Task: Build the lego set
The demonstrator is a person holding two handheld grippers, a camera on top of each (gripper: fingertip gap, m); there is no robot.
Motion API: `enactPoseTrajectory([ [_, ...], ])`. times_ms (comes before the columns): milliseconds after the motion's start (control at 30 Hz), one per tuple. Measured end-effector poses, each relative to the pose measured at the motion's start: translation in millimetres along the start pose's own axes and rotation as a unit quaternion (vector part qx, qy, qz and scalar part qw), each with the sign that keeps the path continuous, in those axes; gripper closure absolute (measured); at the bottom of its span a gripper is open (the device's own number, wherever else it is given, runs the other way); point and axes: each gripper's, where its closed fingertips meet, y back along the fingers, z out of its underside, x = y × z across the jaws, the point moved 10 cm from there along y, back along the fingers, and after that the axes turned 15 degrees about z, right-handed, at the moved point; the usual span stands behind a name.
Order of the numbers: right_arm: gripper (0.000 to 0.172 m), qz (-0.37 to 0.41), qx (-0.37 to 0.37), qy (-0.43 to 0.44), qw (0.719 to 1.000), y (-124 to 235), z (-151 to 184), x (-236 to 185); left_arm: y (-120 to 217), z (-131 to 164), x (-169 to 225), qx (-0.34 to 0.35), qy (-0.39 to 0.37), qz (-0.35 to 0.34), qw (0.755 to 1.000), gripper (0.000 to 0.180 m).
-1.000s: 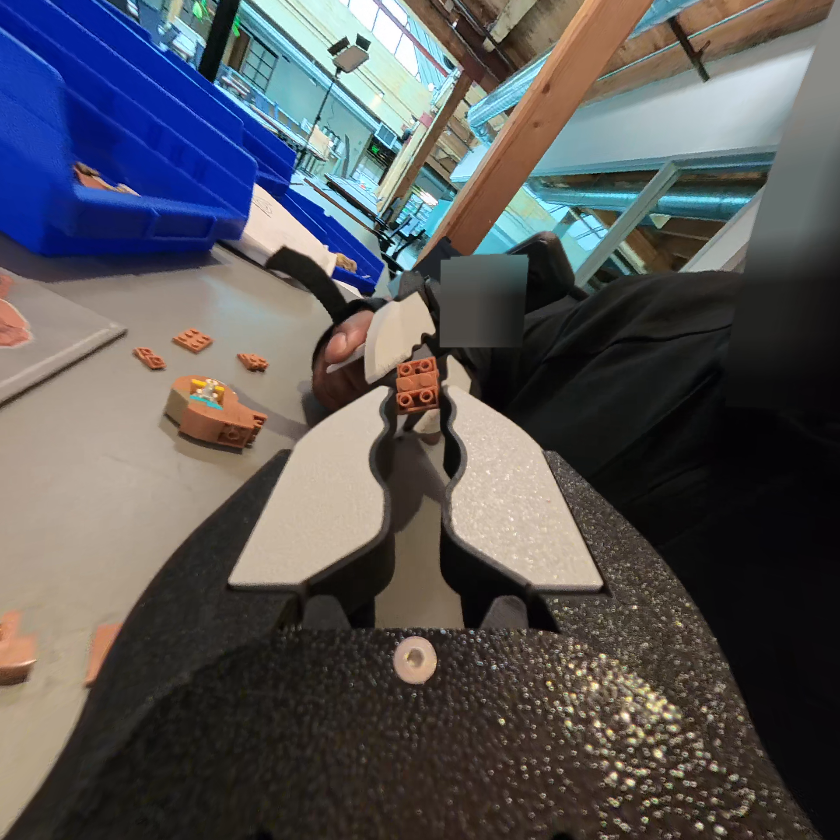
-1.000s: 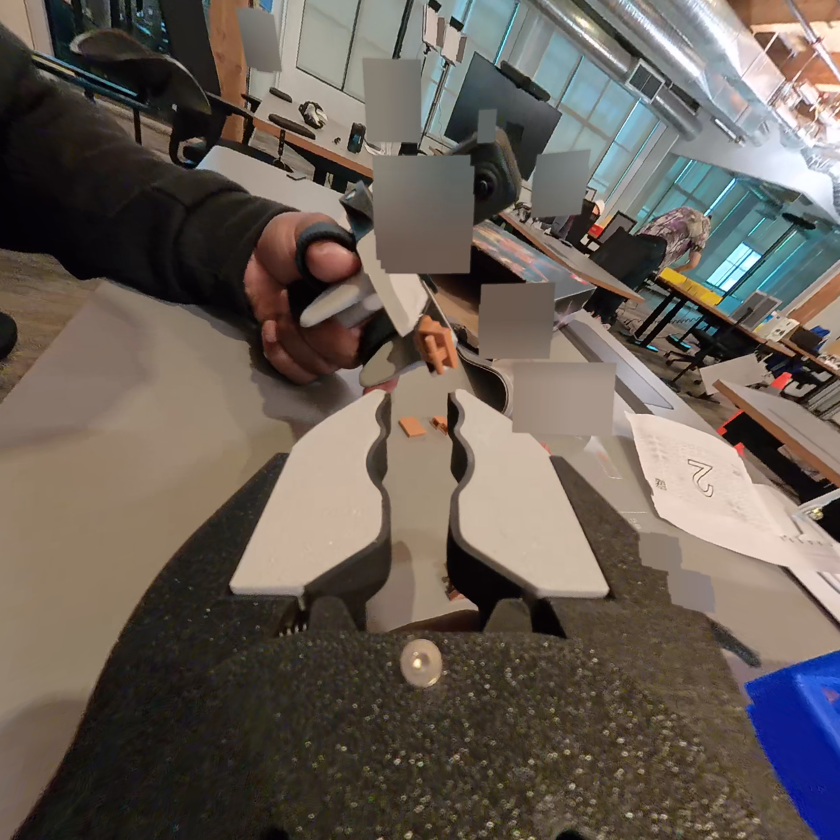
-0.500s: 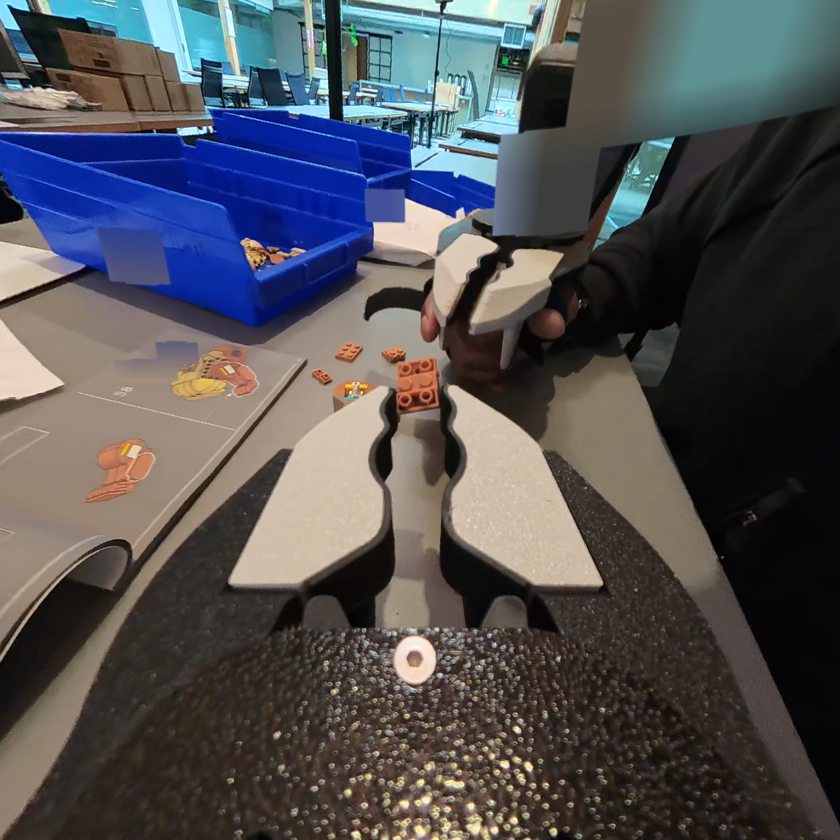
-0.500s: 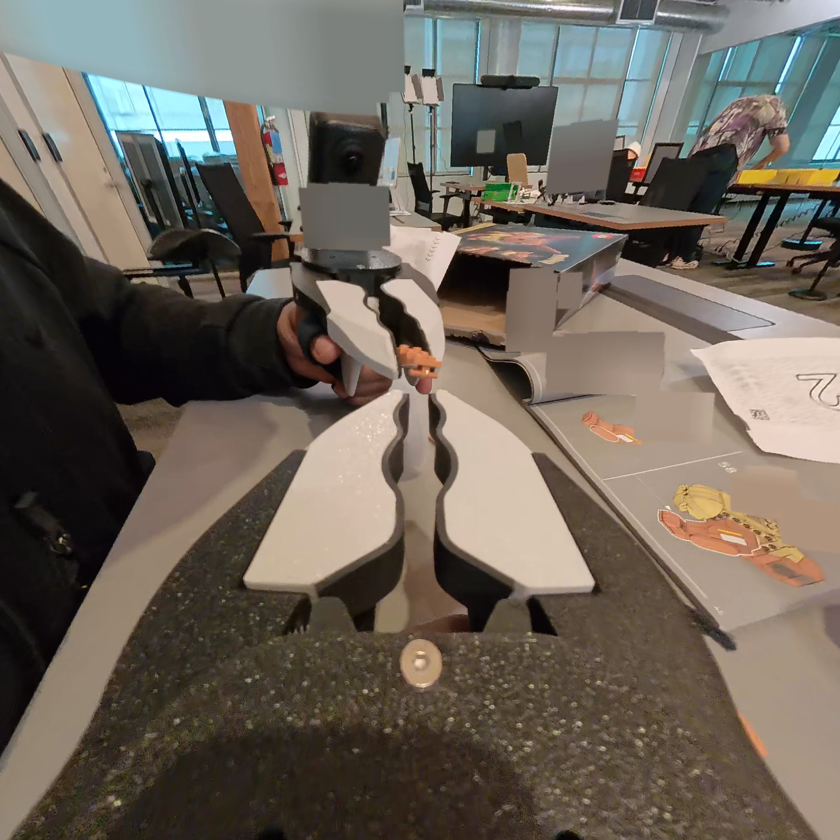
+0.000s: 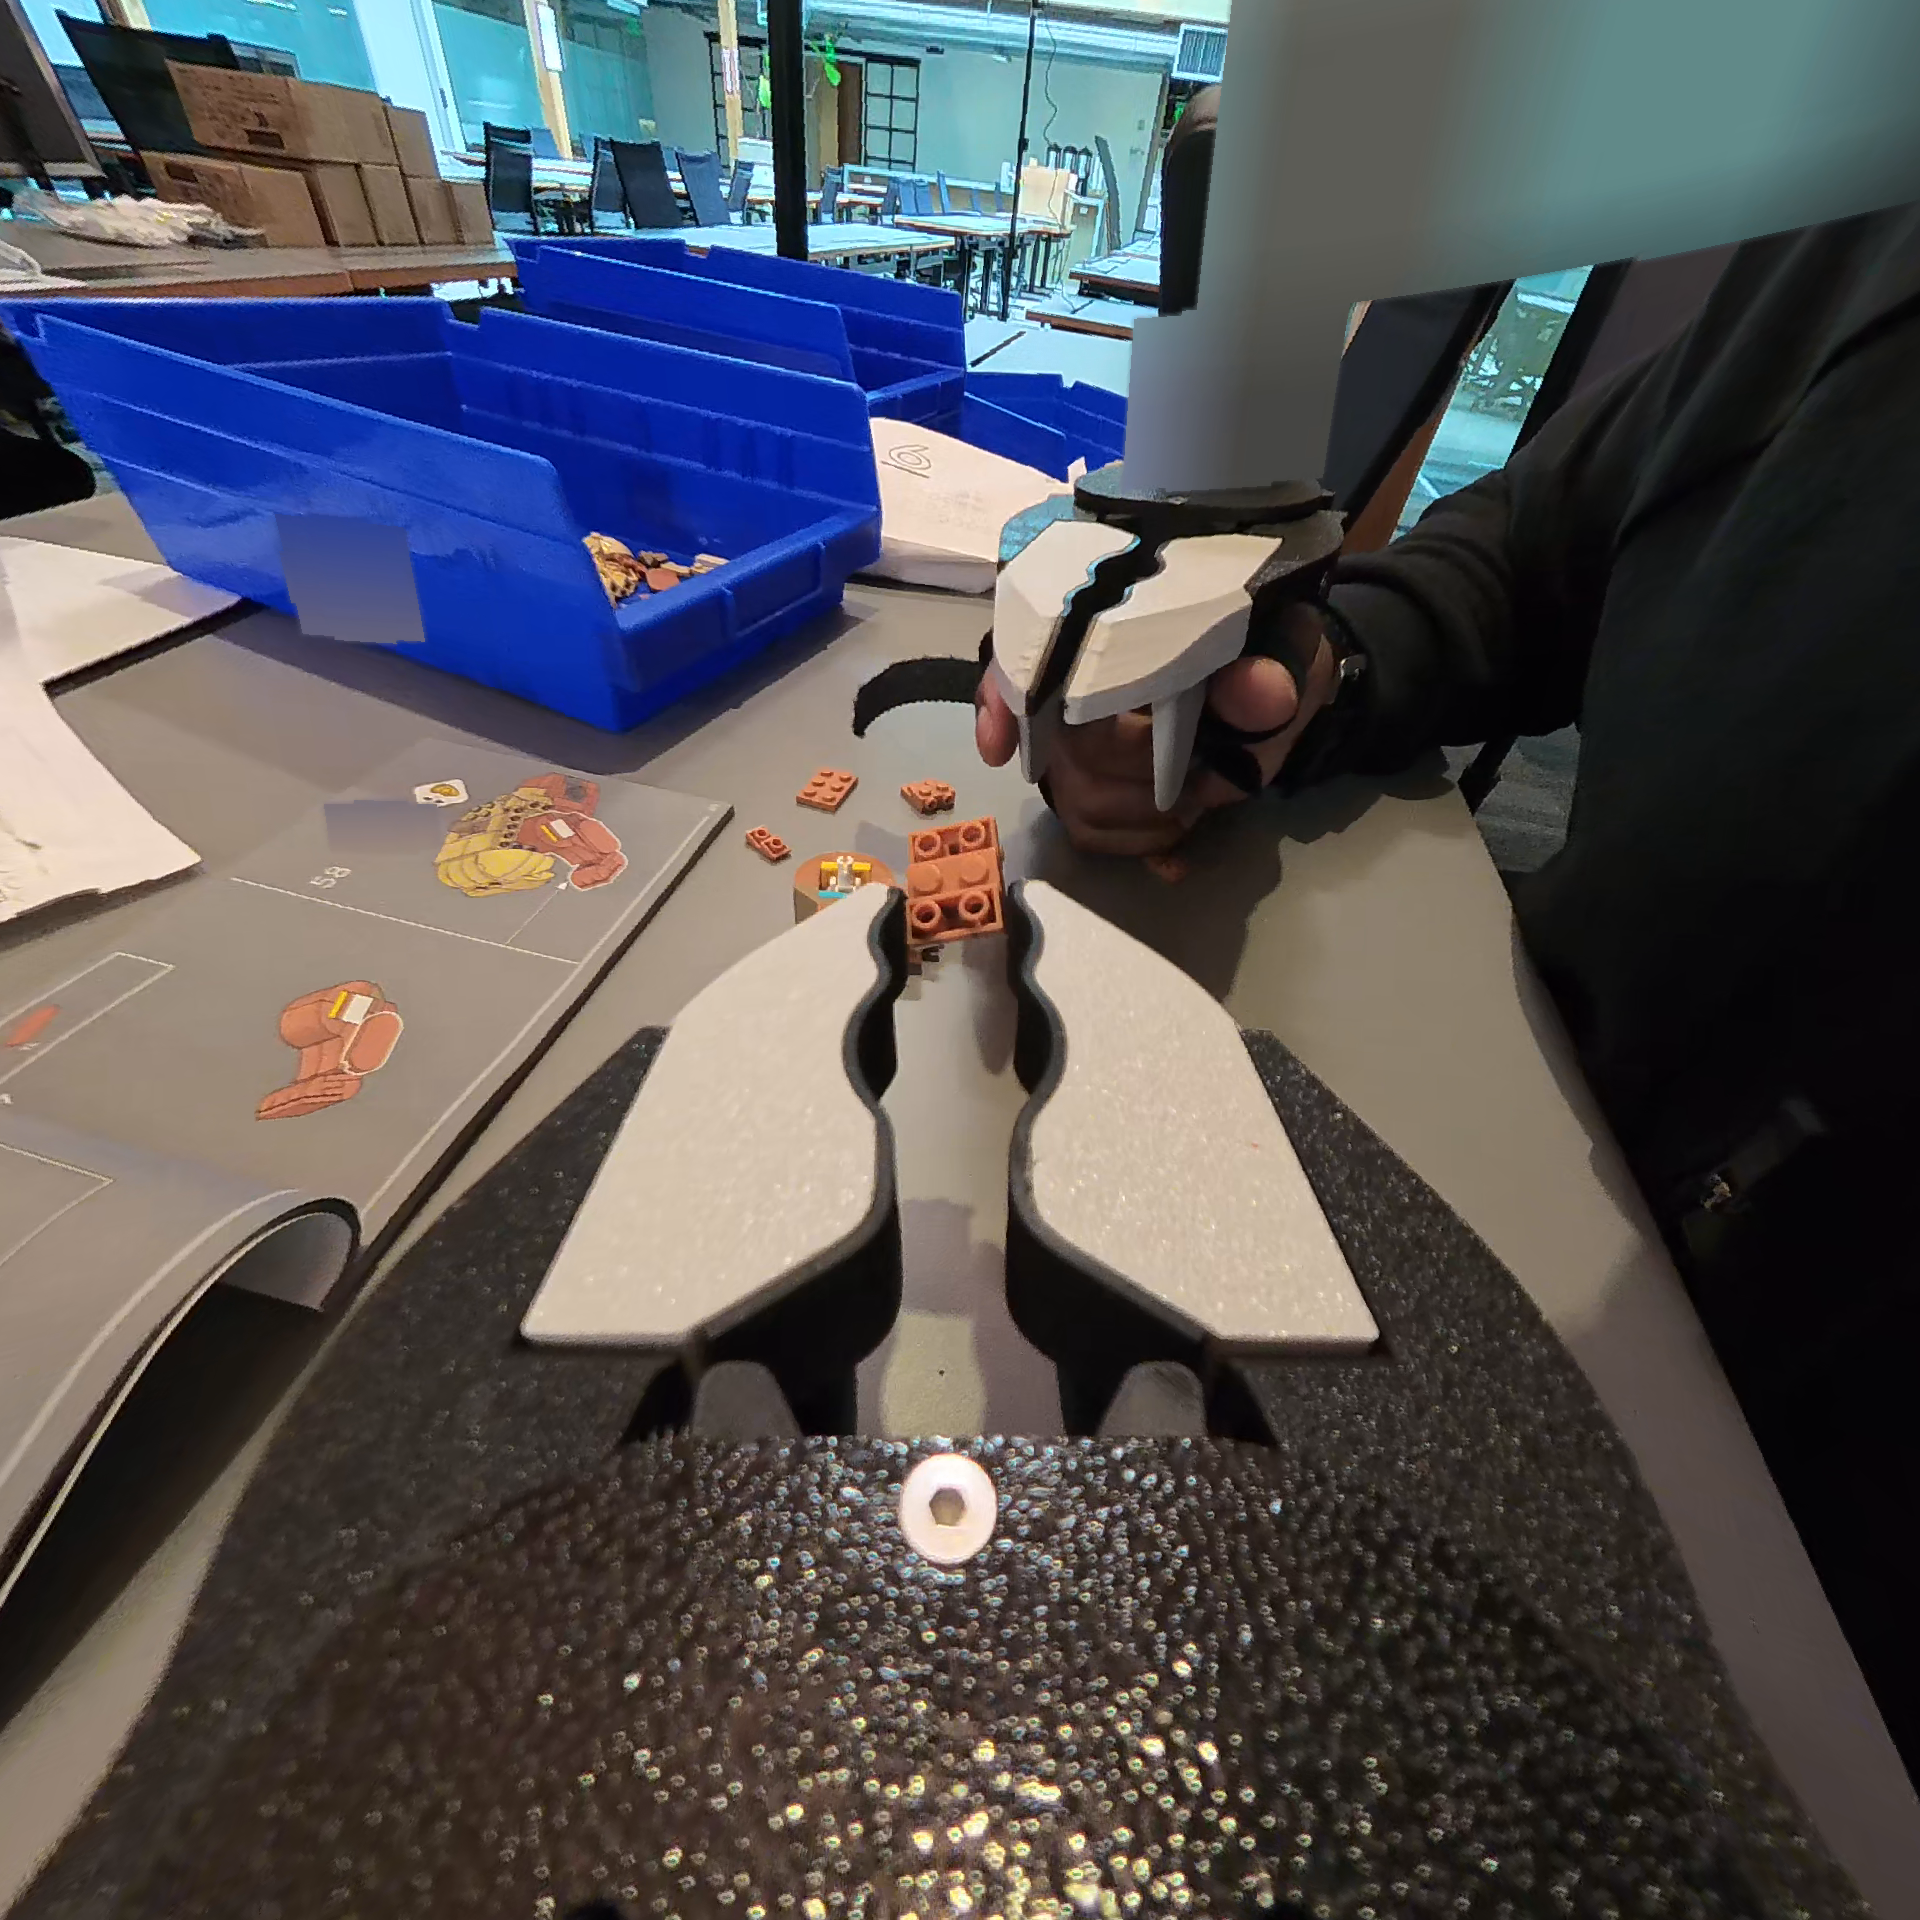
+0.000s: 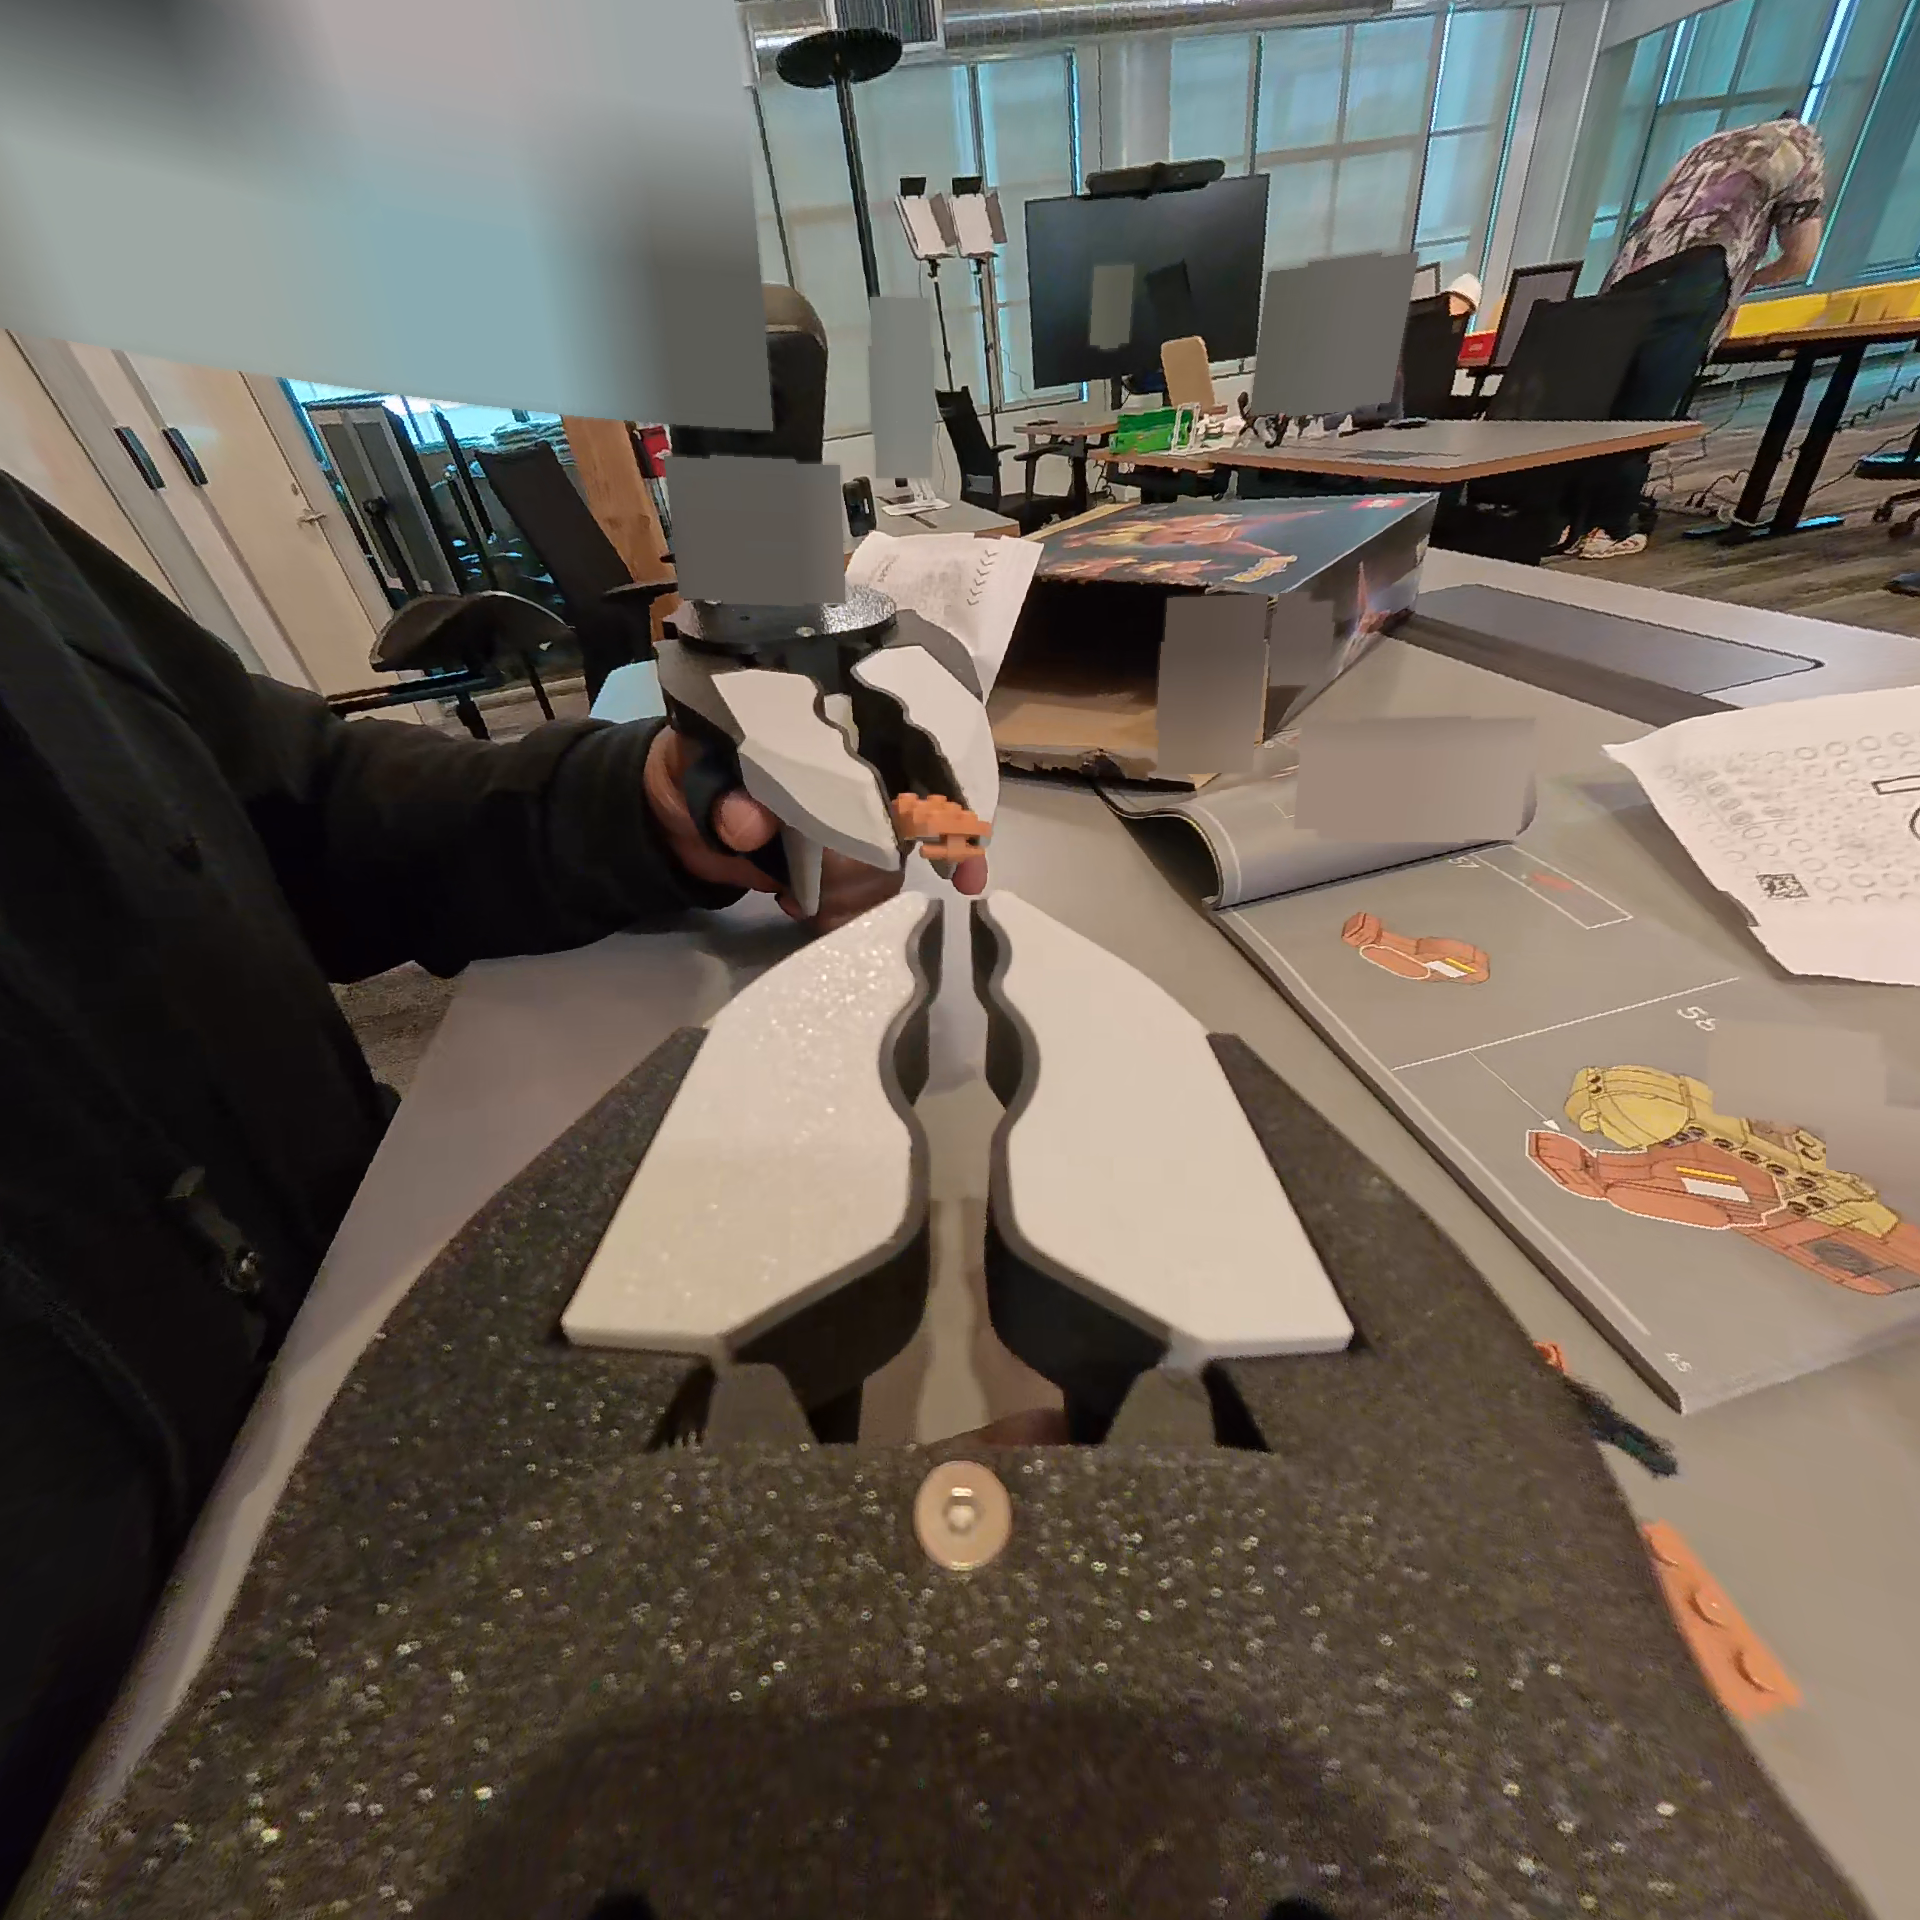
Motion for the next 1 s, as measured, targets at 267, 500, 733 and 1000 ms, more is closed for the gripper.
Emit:
enactPoseTrajectory([
  [267, 0.166, -0.004, -0.006, -0.01, 1.0, -1.1, 0.0, 2.0, 3.4, -0.5, -2.0, 0.016, 0.009, 0.002, 1.0, 0.163],
  [500, 0.166, -0.007, -0.006, -0.014, 1.0, -0.9, -0.1, 3.0, 4.3, -0.6, -3.1, 0.02, 0.014, 0.0, 1.0, 0.163],
  [733, 0.166, -0.006, -0.006, -0.013, 1.0, -0.9, -0.1, 2.7, 2.6, -0.3, -2.1, 0.011, 0.009, -0.002, 1.0, 0.163],
  [1000, 0.166, -0.005, -0.012, -0.016, 1.0, -2.3, 0.3, 3.1, 2.2, -0.2, -0.7, 0.009, 0.003, -0.002, 1.0, 0.163],
])
